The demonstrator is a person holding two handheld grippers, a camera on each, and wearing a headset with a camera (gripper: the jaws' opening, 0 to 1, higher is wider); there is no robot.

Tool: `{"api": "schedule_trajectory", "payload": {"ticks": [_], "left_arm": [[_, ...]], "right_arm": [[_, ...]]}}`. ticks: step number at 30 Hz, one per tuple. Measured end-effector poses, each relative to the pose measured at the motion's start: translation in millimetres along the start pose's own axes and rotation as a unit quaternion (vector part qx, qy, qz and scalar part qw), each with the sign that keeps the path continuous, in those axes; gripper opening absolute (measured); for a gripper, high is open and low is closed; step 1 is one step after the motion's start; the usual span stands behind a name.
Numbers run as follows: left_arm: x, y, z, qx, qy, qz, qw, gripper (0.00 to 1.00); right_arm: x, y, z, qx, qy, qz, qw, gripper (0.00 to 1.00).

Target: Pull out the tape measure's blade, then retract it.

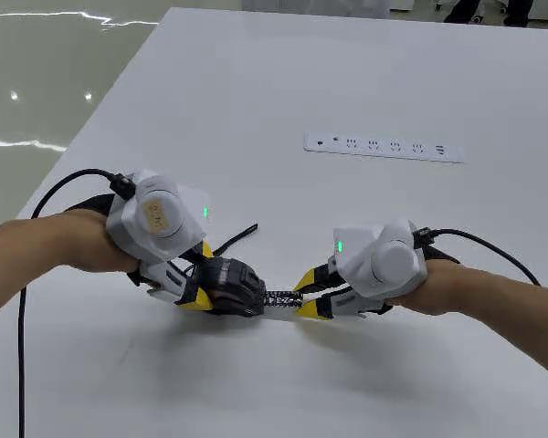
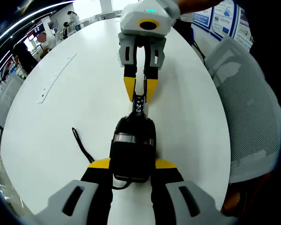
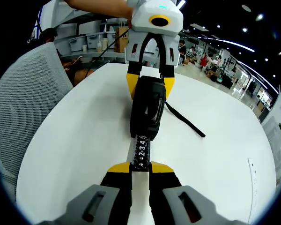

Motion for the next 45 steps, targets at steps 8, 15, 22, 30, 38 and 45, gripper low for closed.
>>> {"api": "schedule_trajectory", "payload": {"ticks": [8,15,22,30,38,45], "left_arm": [[-1.7,-1.9,-2.1,0.000,-0.001,-0.002,1.0000,0.26],[-1.6,-2.5,-2.6,0.000,-0.001,-0.002,1.0000,0.26],[0.9,-2.4,-0.8,0.000,-0.002,-0.001,1.0000,0.26],[1.1,-1.7,-0.5,-0.001,-0.003,-0.001,1.0000,0.26],[0.2,-0.8,-1.4,-0.001,-0.003,-0.001,1.0000,0.26],[0.3,-0.6,-1.6,-0.001,-0.003,-0.001,1.0000,0.26]], "right_arm": [[-3.2,3.9,-1.9,0.000,0.000,-0.001,1.0000,0.11],[-5.2,5.5,-2.0,0.000,0.002,-0.002,1.0000,0.11],[-7.4,8.3,-2.6,0.000,0.000,-0.003,1.0000,0.11],[-9.3,9.7,-3.0,0.000,-0.001,-0.004,1.0000,0.11],[-8.7,11.3,-3.6,0.001,-0.001,-0.005,1.0000,0.11],[-10.7,12.2,-3.2,0.001,-0.002,-0.005,1.0000,0.11]]}}
Point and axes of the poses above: the centre of the closed fingertips' face, and the gripper's own axes: y roughly backward along the fingers, z roughly to its right, x roughly out of its top, the point moved 4 cm from there along y, roughly backward along the fingers, and after that the axes turned 7 degrees about y, right-handed, at the moved point
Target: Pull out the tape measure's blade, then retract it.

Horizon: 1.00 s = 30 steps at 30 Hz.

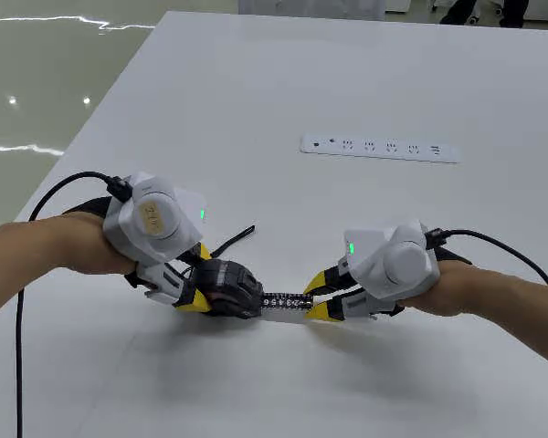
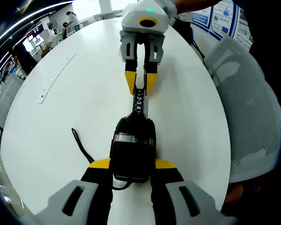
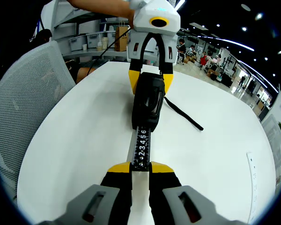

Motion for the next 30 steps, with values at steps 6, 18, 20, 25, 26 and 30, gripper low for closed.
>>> {"api": "schedule_trajectory", "payload": {"ticks": [6,18,20,25,26,30], "left_arm": [[1.0,-0.3,0.8,0.000,-0.001,0.000,1.0000,0.26],[-0.3,-1.4,-0.1,0.000,-0.001,0.000,1.0000,0.26],[-0.3,-1.4,-0.2,0.000,-0.001,0.000,1.0000,0.26],[-0.7,-1.9,-0.9,0.001,-0.001,0.000,1.0000,0.26],[-0.6,-1.8,-1.2,0.000,-0.002,0.000,1.0000,0.26],[0.2,-1.8,-0.8,0.000,-0.001,0.000,1.0000,0.26]], "right_arm": [[-0.8,0.9,-0.9,0.000,-0.001,0.000,1.0000,0.11],[-5.9,3.3,-0.7,0.000,-0.001,-0.002,1.0000,0.11],[-6.2,4.4,-1.5,0.000,-0.002,-0.002,1.0000,0.11],[-7.5,5.4,-1.9,0.001,-0.002,-0.003,1.0000,0.11],[-7.7,5.8,-2.1,0.001,-0.002,-0.003,1.0000,0.11],[-9.5,7.0,-2.2,0.001,-0.003,-0.003,1.0000,0.11]]}}
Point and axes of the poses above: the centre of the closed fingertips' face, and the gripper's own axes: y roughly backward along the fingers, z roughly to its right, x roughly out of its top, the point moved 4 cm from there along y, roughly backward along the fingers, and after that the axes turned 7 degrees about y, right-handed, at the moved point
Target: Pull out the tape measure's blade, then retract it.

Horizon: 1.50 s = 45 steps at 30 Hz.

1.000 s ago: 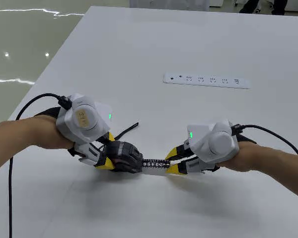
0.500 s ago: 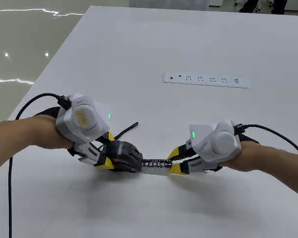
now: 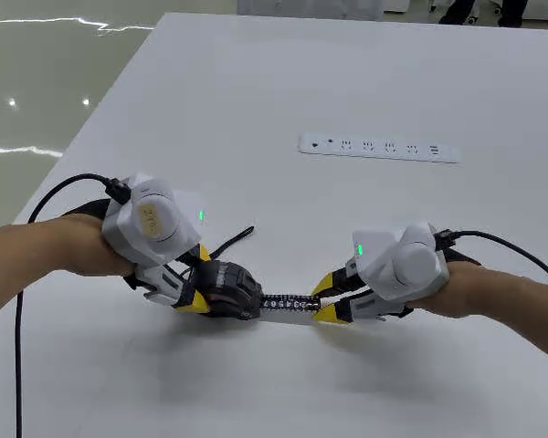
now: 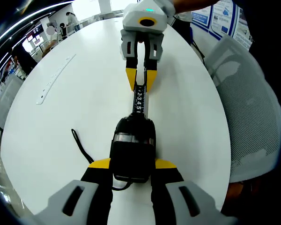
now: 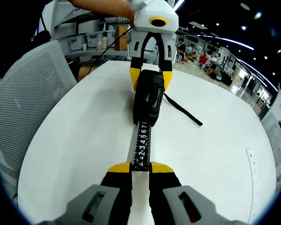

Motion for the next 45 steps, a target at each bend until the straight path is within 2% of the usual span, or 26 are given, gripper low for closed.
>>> {"api": "schedule_trajectory", "payload": {"ticks": [26,45], "left_arm": [[2.5,0.6,3.3,0.000,-0.001,0.001,1.0000,0.26],[2.0,0.6,1.3,0.000,-0.001,0.001,1.0000,0.26]], "right_arm": [[-4.5,5.5,-2.9,0.001,-0.002,-0.003,1.0000,0.11],[-12.3,9.4,-2.7,0.001,-0.004,-0.005,1.0000,0.11]]}}
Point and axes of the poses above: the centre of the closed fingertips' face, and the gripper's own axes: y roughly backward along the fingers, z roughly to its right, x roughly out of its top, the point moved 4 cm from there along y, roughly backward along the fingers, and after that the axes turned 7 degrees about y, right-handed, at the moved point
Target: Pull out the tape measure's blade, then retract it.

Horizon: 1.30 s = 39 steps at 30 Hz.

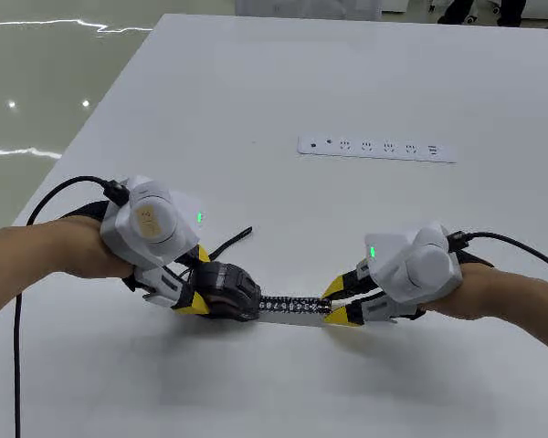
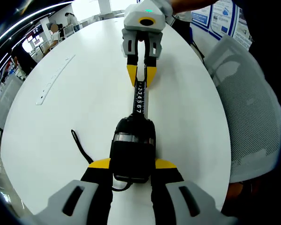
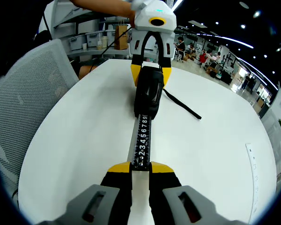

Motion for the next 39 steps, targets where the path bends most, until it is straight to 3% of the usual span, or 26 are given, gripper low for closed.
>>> {"api": "schedule_trajectory", "payload": {"ticks": [39], "left_arm": [[1.9,-0.6,1.1,0.001,0.002,0.001,1.0000,0.26]], "right_arm": [[-12.3,9.9,-5.2,0.003,-0.006,-0.004,1.0000,0.11]]}}
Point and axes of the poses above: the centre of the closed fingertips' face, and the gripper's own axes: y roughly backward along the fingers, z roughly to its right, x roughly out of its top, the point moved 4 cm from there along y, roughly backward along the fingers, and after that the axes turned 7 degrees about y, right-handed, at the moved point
